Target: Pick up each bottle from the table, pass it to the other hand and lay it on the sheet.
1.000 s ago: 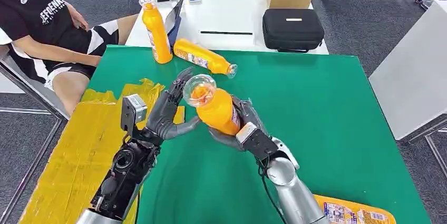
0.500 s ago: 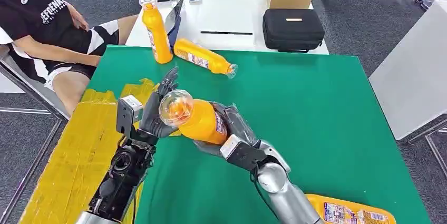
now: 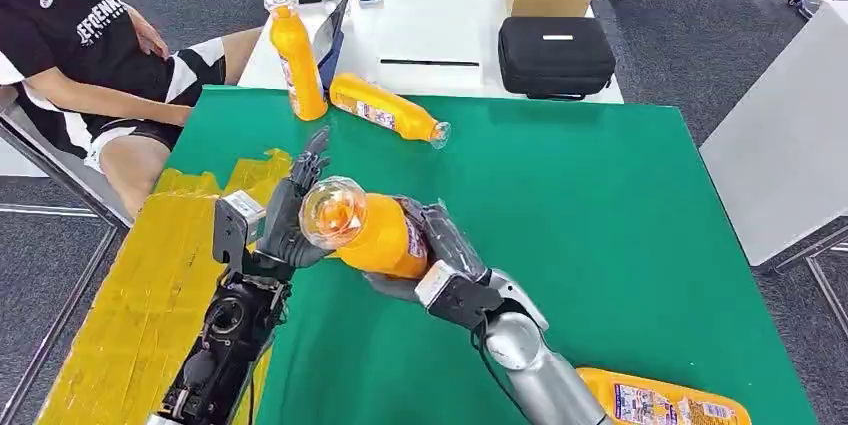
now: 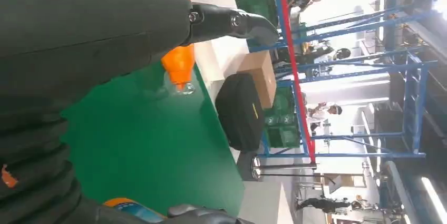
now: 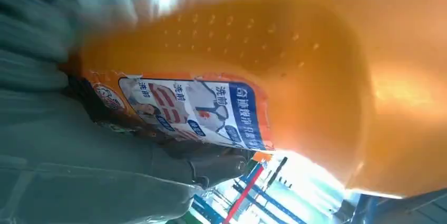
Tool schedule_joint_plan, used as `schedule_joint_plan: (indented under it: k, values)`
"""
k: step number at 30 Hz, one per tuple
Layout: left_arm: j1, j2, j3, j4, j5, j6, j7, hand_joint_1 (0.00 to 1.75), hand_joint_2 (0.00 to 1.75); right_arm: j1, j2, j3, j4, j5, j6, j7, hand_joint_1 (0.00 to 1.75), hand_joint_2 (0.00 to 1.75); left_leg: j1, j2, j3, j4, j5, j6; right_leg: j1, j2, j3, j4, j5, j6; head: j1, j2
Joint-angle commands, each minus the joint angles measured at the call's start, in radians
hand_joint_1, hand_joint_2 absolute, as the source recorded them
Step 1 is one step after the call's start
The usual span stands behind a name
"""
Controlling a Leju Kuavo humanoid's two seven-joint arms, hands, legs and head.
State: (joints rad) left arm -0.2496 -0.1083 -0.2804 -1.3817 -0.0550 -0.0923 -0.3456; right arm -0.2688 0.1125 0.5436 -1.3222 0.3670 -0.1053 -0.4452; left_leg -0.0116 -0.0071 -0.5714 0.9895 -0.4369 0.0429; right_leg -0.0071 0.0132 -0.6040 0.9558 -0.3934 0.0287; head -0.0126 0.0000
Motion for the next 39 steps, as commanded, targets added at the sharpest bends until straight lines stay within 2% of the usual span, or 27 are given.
schedule_joint_plan:
  k: [1, 2, 5, 11, 16, 21, 36, 39]
  values:
    - [0.017, 0.025, -0.051, -0.018, 0.015, -0.003, -0.003, 0.0, 1.75, -0.015, -0.026, -0.075, -0.024, 0.066, -0.224, 0.018, 1.75, 1.75, 0.0, 0.0, 0.002, 0.0, -0.001, -0.002, 0.0, -0.001, 0.002, 0.0, -0.001, 0.0, 0.0, 0.0]
    - [0.022, 0.025, -0.05, -0.02, 0.015, -0.003, -0.003, 0.0, 1.75, -0.019, -0.028, -0.099, -0.019, 0.055, -0.241, 0.017, 1.75, 1.75, 0.002, 0.0, 0.006, 0.001, -0.004, -0.004, 0.002, -0.003, 0.007, 0.0, -0.004, -0.001, 0.0, 0.0]
    - [0.029, 0.022, -0.052, -0.015, 0.015, -0.001, -0.003, 0.0, 1.75, -0.03, -0.016, -0.198, 0.016, 0.02, -0.341, 0.0, 1.75, 1.75, 0.001, -0.001, 0.004, 0.0, -0.002, -0.003, 0.001, -0.003, 0.004, -0.001, -0.002, 0.0, 0.0, 0.0]
    - [0.014, 0.014, -0.065, -0.013, 0.013, -0.002, 0.001, 0.0, 1.75, -0.024, -0.001, -0.28, 0.02, -0.025, -0.406, -0.002, 1.75, 1.75, 0.0, -0.002, 0.003, 0.0, -0.001, -0.003, 0.0, -0.003, 0.003, 0.0, -0.002, -0.001, 0.0, 0.0]
    - [0.021, 0.011, -0.079, -0.031, 0.01, -0.004, 0.006, 0.0, 1.75, -0.032, 0.002, -0.299, 0.049, -0.039, -0.416, -0.001, 1.75, 1.75, 0.0, -0.001, 0.002, 0.0, -0.001, -0.002, 0.0, -0.001, 0.002, -0.001, -0.001, 0.0, 0.0, 0.0]
    - [0.029, 0.012, -0.101, -0.059, -0.002, -0.011, 0.009, 0.0, 1.75, -0.047, 0.009, -0.271, 0.109, -0.04, -0.391, 0.002, 1.75, 1.75, 0.0, 0.001, 0.003, 0.0, -0.002, -0.002, 0.0, -0.001, 0.003, -0.001, -0.001, 0.0, 0.0, 0.0]
    - [-0.009, 0.005, -0.152, -0.07, 0.005, -0.061, 0.015, 0.0, 1.75, -0.135, 0.042, -0.065, 0.27, 0.145, -0.269, 0.066, 1.75, 1.75, 0.001, 0.002, 0.003, 0.0, -0.002, -0.003, 0.001, 0.0, 0.003, 0.0, -0.001, -0.001, 0.0, 0.0]
    - [-0.011, 0.005, -0.152, -0.067, 0.005, -0.061, 0.015, 0.0, 1.75, -0.135, 0.047, -0.063, 0.274, 0.149, -0.271, 0.068, 1.75, 1.75, 0.001, 0.002, 0.003, 0.0, -0.002, -0.003, 0.001, 0.001, 0.003, 0.0, -0.001, -0.001, 0.0, 0.0]
